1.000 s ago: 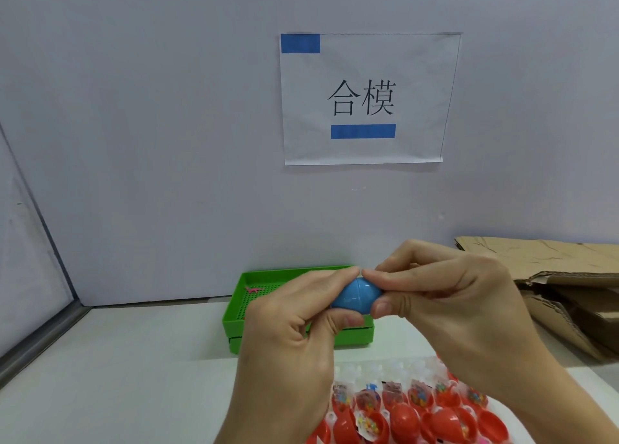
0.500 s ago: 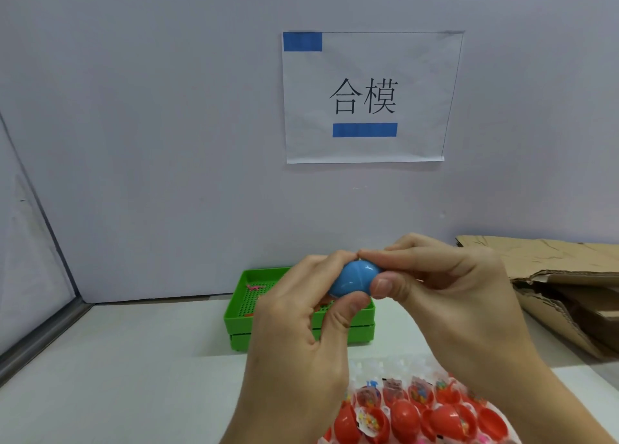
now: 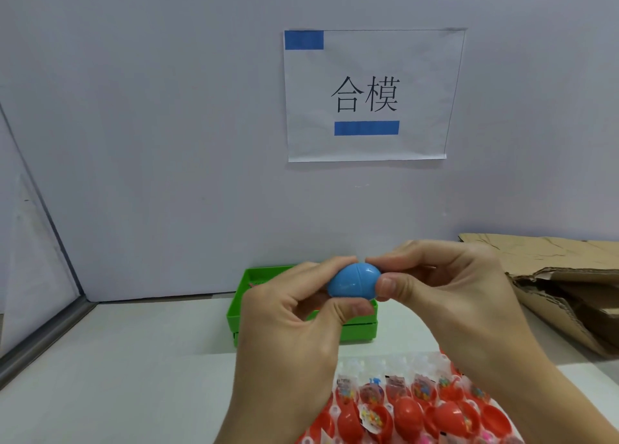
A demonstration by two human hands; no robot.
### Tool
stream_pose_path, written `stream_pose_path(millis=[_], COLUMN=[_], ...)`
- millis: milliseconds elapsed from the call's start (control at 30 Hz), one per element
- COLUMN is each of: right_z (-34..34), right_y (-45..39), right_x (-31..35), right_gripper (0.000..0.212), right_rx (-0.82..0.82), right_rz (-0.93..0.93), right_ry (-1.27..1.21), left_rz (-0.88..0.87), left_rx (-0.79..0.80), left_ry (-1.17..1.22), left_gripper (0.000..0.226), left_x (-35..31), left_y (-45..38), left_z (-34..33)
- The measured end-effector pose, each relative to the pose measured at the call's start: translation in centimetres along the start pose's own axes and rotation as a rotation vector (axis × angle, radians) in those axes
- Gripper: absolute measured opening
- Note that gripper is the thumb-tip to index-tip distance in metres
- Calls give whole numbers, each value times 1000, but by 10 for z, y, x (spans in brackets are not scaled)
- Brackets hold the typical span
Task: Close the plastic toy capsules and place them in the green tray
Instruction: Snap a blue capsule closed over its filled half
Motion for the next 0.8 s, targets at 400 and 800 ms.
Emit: stream_pose_path(millis=[400,800], right_z=[-4,-7], right_y=[0,-2], right_x=[0,-17], right_gripper=[9,22], right_rx=[-76,16], right_rz=[55,-64], right_ry=[149,35], left_rz=[-101,40], left_rx=[-32,141], left_ry=[-259,-227], left_gripper=[41,10], left_x=[-3,3], left_y=[3,-2], left_z=[-3,-3])
Point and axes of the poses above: each hand's wrist, its own y-axis away from the middle knuckle, its own z-axis out of the back of the hand, x = y × z, the point moved 8 cm from there along -y, towards the middle knuckle, and after that the axes turned 15 degrees about x, right-handed, at the moved point
